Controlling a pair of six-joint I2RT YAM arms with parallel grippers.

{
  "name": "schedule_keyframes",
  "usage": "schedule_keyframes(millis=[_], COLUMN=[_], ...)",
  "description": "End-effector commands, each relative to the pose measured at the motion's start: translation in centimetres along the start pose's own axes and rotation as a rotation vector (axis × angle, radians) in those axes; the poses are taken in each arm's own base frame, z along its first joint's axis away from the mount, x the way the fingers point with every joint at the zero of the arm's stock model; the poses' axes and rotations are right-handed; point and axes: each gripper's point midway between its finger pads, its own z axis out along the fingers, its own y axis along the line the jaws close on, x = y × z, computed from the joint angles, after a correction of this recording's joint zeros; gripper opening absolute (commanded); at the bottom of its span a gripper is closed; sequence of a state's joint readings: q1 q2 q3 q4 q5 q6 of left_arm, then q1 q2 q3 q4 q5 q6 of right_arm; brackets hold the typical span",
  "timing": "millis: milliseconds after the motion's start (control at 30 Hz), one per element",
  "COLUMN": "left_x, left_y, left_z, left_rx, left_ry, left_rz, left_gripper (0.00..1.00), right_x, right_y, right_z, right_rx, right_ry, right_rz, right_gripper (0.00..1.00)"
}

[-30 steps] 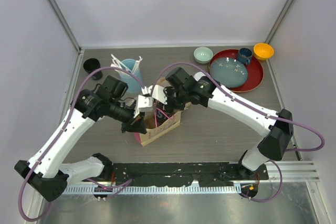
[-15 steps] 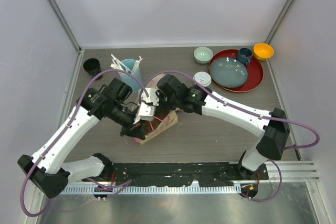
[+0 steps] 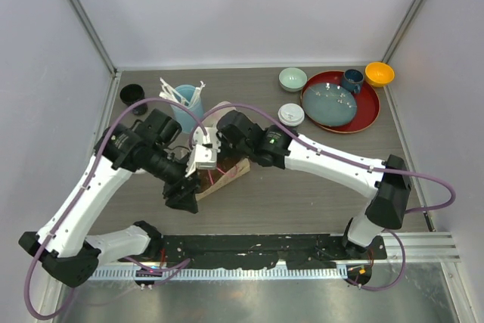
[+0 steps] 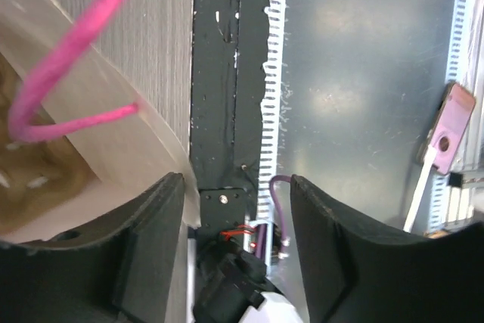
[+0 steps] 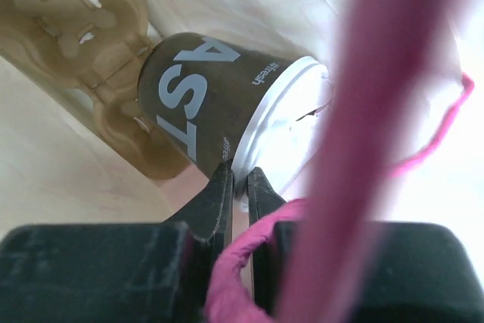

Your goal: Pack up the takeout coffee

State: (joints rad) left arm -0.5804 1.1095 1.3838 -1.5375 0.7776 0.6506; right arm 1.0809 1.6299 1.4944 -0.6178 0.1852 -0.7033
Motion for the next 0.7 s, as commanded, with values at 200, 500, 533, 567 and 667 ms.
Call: schedule_keyframes(millis=[200, 500, 533, 567, 667], left_x=[-7.1, -7.2, -7.5, -7.5, -7.8], left_y=[4.2, 8.6, 9.0, 9.7, 12.6], left_z=[-9.0, -13.4, -14.1, -15.2, -16.6], left_rx=[-0.519, -0.811, -0.843, -0.886, -0.947], left_ry=[-0.225, -0.306, -0.330, -0.359, -0.407], left_rz=[-0.091, -0.223, -0.233, -0.265, -0.325], left_gripper=[0.73, 0.74, 0.75, 0.75, 0.77], right_x=[1.0, 2.1, 2.0, 1.5, 0.9], right_y=[6.1, 7.6, 7.5, 7.2, 6.6], right_z=[-1.7, -1.4, -1.5, -1.6, -1.7], right_rx=[-0.198, -0.253, -0.251, -0.244, -0.235], right_ry=[0.097, 0.117, 0.117, 0.108, 0.095], right_rz=[-0.386, -0.359, -0.360, -0.367, -0.378], right_gripper=[0.01, 0.01, 0.01, 0.01, 0.01])
